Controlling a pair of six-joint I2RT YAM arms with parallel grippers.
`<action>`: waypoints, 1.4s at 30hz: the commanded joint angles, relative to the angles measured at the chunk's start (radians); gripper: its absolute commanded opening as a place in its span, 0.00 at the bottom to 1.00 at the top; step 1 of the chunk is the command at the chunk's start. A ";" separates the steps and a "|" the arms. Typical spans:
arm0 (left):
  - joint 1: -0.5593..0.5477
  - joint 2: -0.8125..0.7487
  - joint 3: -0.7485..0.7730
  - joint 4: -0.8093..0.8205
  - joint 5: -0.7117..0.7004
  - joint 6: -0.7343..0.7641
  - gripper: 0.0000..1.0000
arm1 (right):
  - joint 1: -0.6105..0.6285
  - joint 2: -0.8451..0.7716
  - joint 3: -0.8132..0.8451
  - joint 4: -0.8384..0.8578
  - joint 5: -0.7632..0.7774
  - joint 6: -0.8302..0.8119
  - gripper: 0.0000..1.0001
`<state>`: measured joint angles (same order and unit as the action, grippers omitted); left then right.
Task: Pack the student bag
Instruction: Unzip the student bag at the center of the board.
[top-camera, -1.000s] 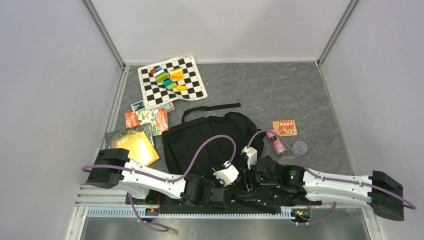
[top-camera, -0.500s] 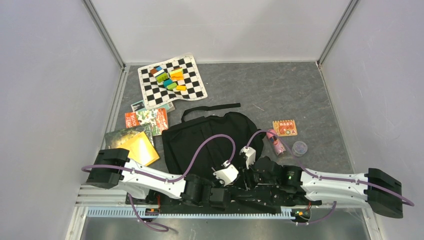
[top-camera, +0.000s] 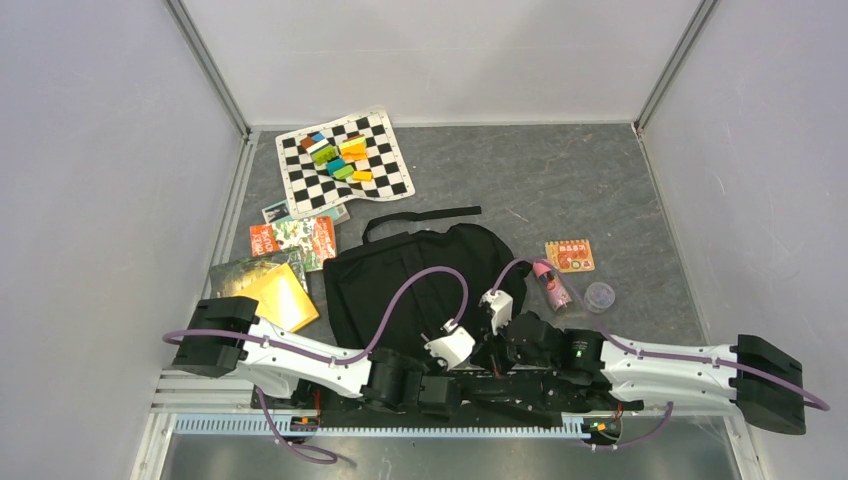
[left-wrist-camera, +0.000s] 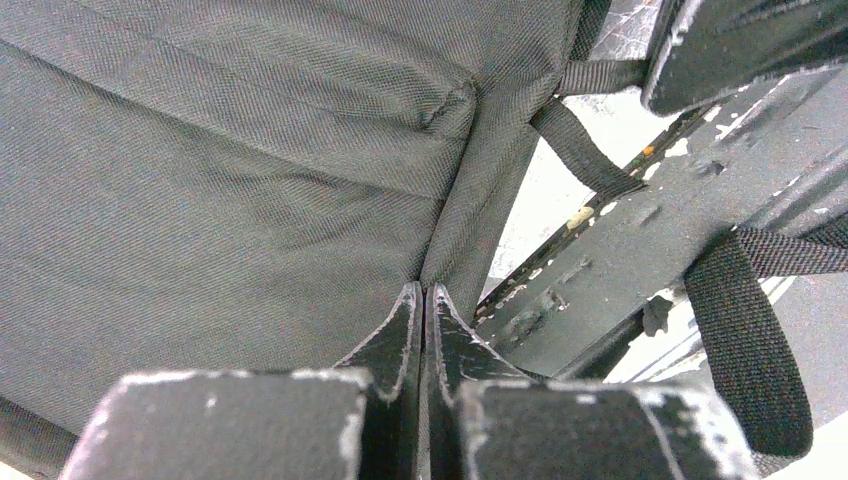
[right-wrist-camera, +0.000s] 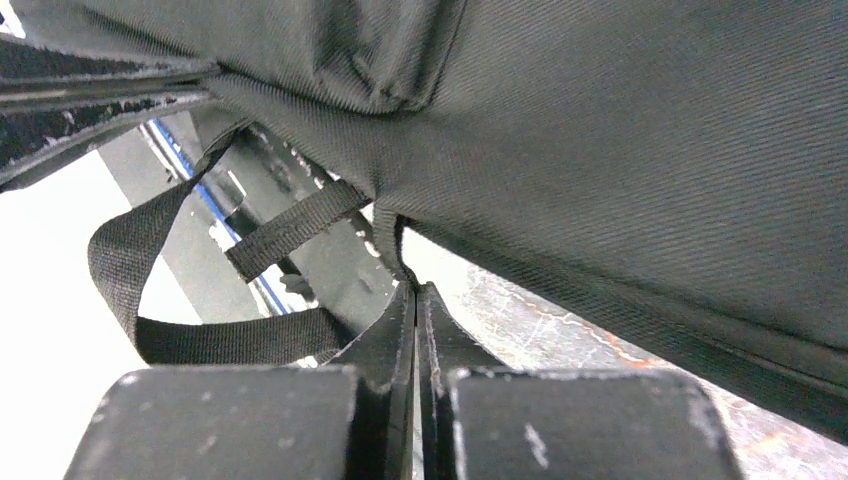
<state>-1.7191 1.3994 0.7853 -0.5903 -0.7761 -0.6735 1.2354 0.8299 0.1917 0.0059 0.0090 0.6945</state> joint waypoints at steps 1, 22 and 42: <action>-0.006 -0.025 0.012 -0.022 -0.081 -0.052 0.02 | 0.004 -0.035 0.079 -0.094 0.134 -0.032 0.00; -0.005 0.066 0.093 -0.101 -0.117 -0.161 0.02 | 0.004 -0.102 0.238 -0.417 0.468 -0.144 0.00; -0.005 0.066 0.085 -0.088 -0.104 -0.103 0.02 | 0.000 -0.094 0.310 -0.572 0.673 -0.183 0.00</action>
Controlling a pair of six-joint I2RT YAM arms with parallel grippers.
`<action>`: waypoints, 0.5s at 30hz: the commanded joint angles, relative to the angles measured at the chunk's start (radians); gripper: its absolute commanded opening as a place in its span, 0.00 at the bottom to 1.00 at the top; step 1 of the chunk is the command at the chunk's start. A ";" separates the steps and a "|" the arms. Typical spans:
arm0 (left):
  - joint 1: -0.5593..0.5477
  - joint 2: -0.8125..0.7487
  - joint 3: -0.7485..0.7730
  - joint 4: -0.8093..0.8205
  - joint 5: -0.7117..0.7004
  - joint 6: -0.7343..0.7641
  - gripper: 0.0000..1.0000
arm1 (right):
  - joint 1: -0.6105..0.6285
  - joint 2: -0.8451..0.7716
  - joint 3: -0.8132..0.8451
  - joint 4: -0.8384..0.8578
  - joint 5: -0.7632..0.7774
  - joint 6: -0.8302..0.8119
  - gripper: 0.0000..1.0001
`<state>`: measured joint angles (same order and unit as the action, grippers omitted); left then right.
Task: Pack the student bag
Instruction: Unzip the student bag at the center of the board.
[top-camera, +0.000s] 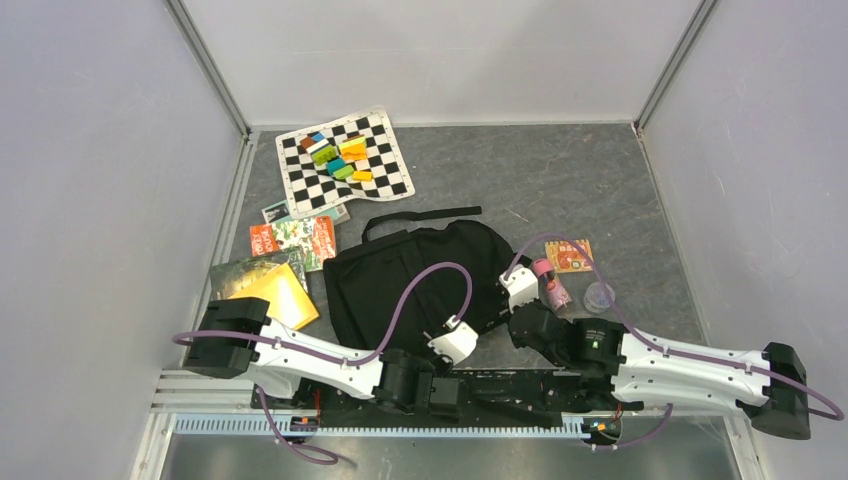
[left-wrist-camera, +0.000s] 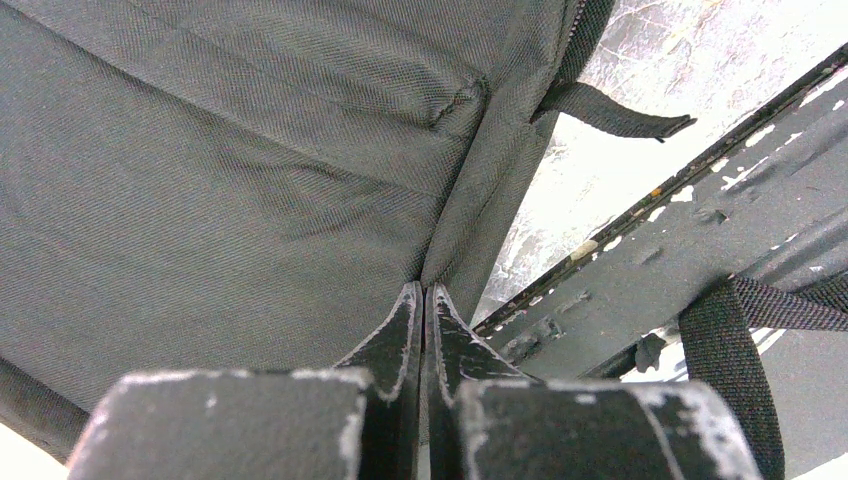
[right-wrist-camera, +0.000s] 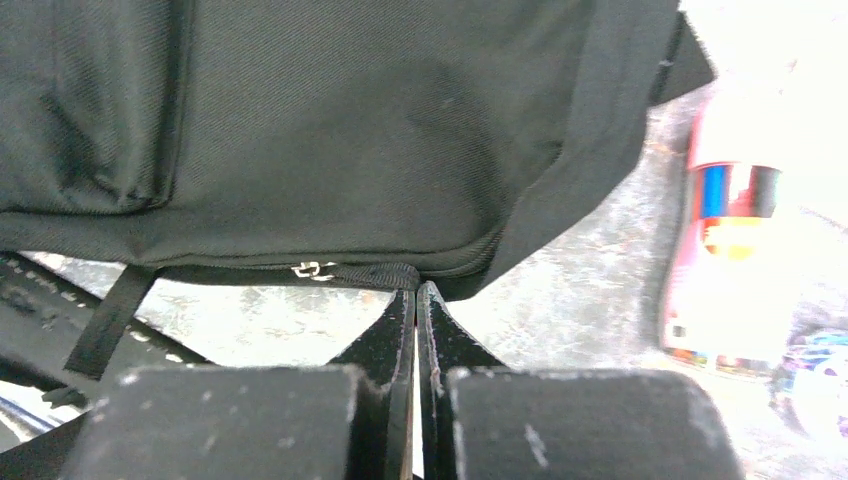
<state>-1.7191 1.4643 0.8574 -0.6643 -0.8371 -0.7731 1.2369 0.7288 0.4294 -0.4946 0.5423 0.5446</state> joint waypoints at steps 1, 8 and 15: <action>-0.005 0.000 0.010 -0.011 -0.041 0.006 0.02 | -0.008 0.015 0.080 -0.085 0.148 -0.042 0.00; -0.005 -0.050 -0.021 0.075 0.019 0.063 0.02 | -0.164 0.076 0.106 -0.115 0.101 -0.114 0.00; -0.005 -0.094 -0.061 0.088 0.055 0.074 0.02 | -0.266 0.081 0.125 -0.097 0.100 -0.162 0.00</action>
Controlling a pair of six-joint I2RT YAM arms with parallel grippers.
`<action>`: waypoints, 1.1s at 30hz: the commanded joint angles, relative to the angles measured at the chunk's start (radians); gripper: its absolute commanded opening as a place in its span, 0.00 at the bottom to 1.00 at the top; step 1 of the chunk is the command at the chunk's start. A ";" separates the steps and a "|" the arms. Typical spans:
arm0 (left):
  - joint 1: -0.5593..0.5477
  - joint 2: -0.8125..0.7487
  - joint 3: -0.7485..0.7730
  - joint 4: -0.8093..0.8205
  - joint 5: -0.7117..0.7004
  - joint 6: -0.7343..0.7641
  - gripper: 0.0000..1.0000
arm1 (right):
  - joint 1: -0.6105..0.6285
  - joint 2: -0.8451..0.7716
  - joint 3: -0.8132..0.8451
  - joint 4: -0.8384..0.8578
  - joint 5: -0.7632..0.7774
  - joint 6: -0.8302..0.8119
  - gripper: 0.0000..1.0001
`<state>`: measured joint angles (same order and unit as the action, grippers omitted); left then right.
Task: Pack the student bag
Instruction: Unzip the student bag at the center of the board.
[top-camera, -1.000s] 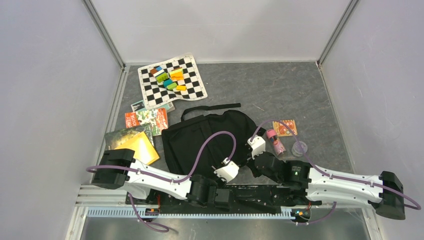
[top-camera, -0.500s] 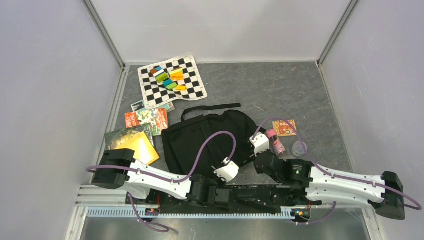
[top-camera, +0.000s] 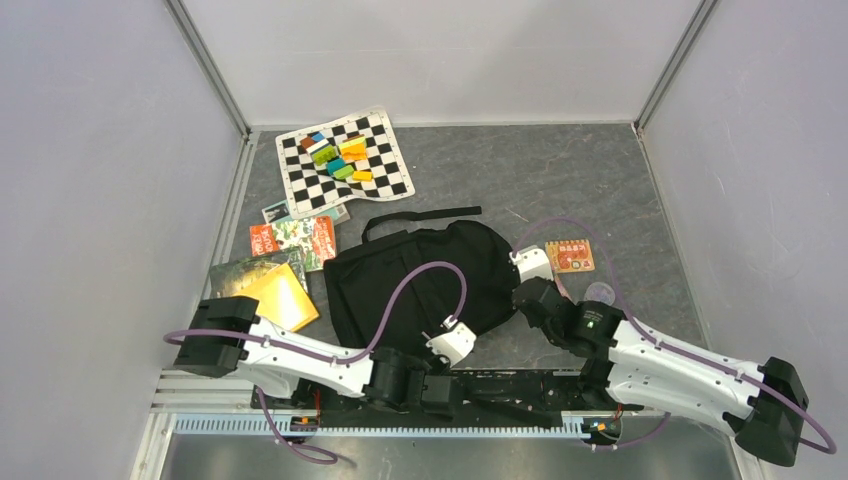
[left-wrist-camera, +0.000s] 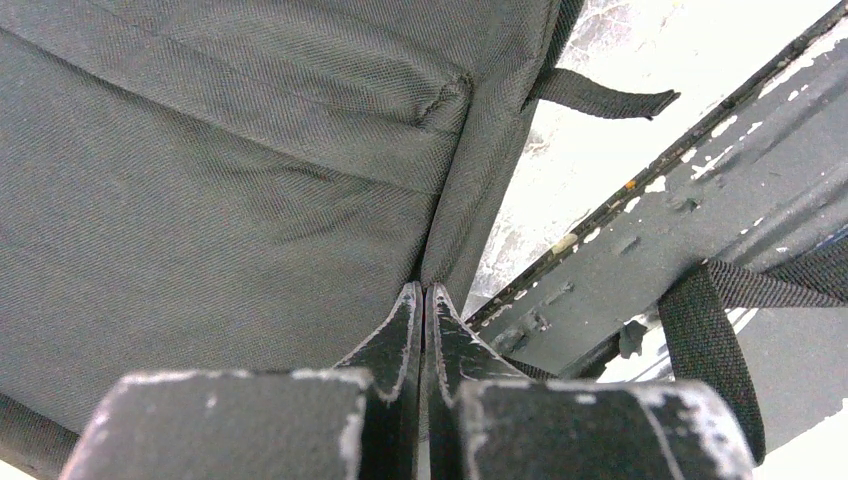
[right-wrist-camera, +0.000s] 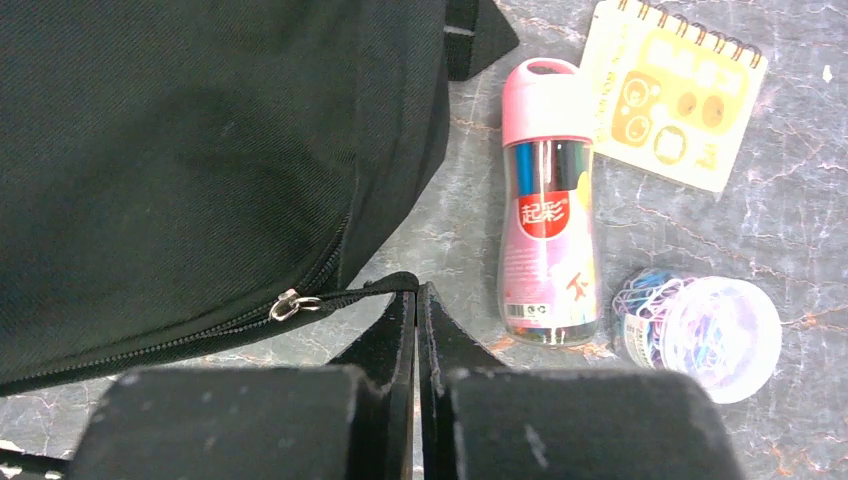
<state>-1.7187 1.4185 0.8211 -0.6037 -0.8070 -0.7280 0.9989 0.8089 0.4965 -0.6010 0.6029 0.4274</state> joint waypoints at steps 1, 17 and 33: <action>-0.007 -0.055 -0.029 0.036 0.035 0.041 0.02 | -0.033 0.007 0.064 0.015 0.043 -0.045 0.00; 0.124 -0.031 0.196 0.292 0.243 0.280 0.79 | -0.040 -0.030 0.072 0.084 -0.081 -0.049 0.00; 0.352 0.139 0.168 0.567 0.361 0.217 0.98 | -0.040 -0.052 0.048 0.111 -0.084 0.006 0.00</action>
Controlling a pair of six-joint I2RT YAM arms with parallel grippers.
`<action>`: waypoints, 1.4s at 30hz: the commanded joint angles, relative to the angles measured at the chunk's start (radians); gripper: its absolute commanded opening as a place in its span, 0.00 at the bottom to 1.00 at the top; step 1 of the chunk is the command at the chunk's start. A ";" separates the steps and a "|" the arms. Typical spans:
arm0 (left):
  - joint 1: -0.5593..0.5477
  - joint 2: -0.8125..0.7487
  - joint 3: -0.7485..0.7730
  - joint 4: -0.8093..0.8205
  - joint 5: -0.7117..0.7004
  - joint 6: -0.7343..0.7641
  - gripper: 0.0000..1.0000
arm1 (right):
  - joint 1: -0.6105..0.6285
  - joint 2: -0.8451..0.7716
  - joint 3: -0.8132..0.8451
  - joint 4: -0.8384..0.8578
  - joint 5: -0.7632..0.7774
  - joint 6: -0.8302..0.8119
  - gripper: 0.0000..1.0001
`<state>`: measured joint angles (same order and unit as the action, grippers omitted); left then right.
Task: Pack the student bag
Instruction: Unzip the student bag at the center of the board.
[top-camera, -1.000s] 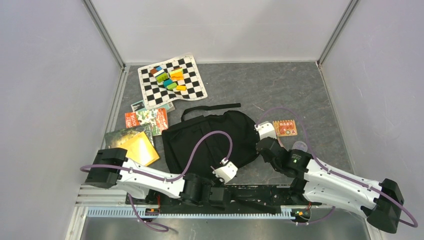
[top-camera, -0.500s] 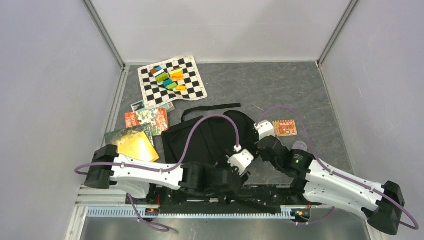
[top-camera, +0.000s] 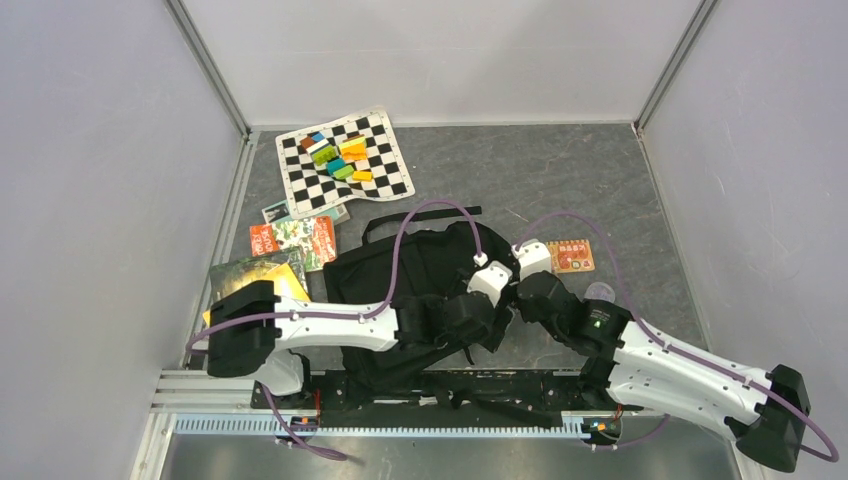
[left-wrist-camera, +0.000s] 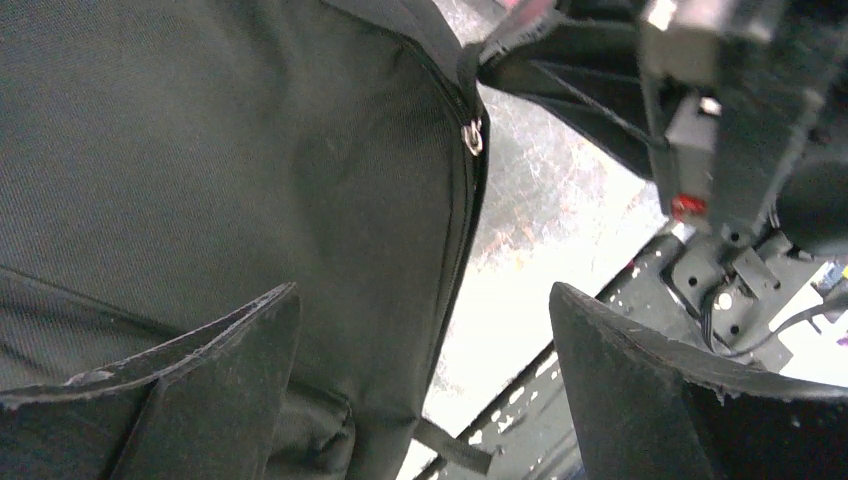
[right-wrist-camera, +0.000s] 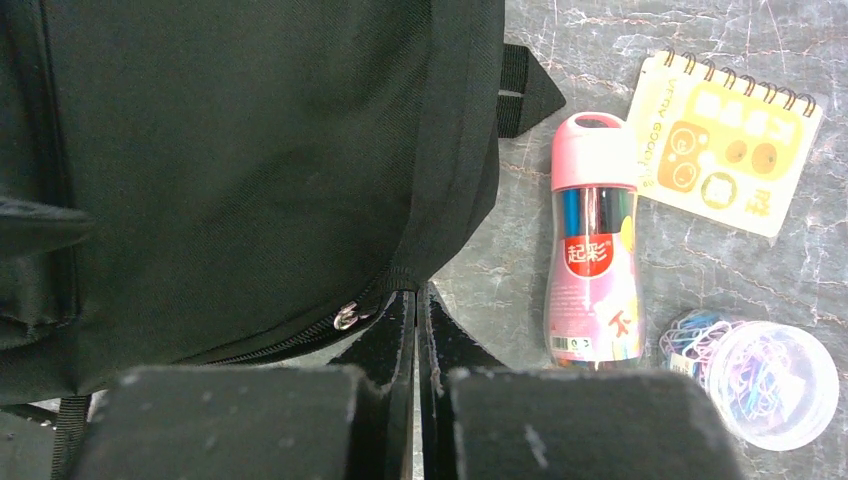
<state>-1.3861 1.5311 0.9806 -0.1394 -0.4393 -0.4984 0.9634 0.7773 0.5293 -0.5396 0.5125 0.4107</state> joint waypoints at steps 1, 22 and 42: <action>0.020 0.042 0.017 0.103 -0.014 -0.012 0.96 | -0.005 -0.022 0.013 0.050 0.006 0.022 0.00; 0.025 0.199 0.095 0.184 -0.021 0.044 0.31 | -0.005 -0.060 -0.012 0.057 -0.026 0.044 0.00; 0.006 0.104 -0.066 0.276 0.192 0.089 0.02 | -0.026 0.023 0.042 0.034 0.062 0.063 0.00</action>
<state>-1.3560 1.6775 0.9375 0.1040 -0.3195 -0.4438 0.9527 0.7849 0.5095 -0.5449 0.5194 0.4751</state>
